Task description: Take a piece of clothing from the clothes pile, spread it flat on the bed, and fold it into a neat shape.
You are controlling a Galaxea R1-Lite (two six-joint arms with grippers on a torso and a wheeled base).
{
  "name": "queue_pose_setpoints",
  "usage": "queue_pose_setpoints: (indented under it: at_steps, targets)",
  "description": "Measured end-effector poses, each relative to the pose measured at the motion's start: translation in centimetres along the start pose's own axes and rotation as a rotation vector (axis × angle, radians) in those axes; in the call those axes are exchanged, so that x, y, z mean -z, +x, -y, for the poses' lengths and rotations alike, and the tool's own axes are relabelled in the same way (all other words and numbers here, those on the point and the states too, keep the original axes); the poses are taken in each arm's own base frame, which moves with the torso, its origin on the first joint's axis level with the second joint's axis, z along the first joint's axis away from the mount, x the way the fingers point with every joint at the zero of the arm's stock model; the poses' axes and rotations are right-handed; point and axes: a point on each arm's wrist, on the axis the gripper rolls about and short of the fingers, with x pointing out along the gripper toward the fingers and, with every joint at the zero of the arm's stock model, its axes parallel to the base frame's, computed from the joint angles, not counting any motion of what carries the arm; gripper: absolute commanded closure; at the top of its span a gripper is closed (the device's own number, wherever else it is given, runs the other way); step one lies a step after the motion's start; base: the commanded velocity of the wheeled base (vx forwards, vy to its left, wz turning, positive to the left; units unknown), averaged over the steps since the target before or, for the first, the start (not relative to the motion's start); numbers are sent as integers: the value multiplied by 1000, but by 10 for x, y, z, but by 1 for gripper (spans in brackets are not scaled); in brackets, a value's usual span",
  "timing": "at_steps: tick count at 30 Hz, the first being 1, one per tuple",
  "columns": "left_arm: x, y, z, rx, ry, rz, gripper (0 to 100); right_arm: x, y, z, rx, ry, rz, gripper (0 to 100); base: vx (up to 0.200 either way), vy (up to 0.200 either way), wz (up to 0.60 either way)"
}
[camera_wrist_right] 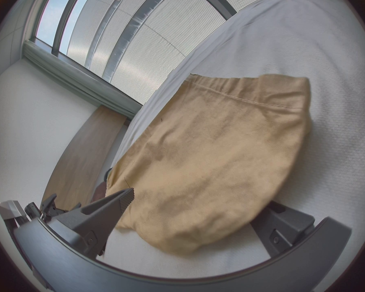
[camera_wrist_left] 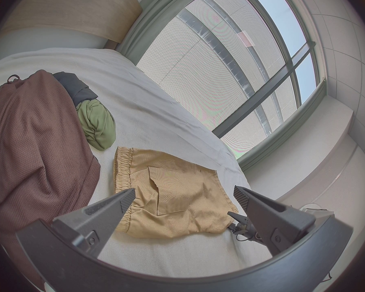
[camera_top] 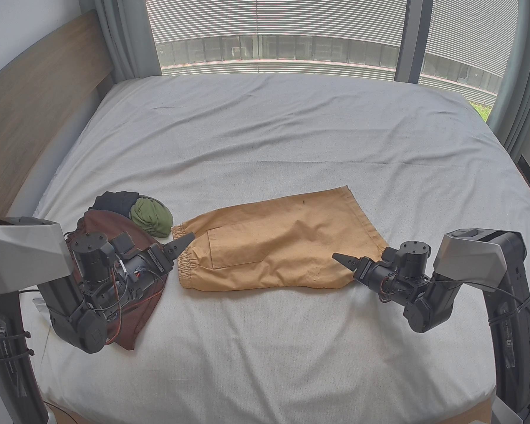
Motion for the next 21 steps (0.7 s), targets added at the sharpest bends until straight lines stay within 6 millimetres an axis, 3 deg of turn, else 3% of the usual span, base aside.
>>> queue_pose_setpoints:
  at_steps: [8,19,20,21]
  targets:
    - [0,1,-1,-1,-1,1,0,5,13,-6,-78,63,56,0,0,0,0]
    - [2,2,-3,-6,-1,-3,0,14,17,1,-81,63,57,0,0,0,0]
    - [2,2,-3,-6,-2,-4,0,14,17,2,-82,63,56,100,0,0,0]
    - [2,2,-3,-7,-2,-4,0,14,16,2,-81,63,56,100,0,0,0]
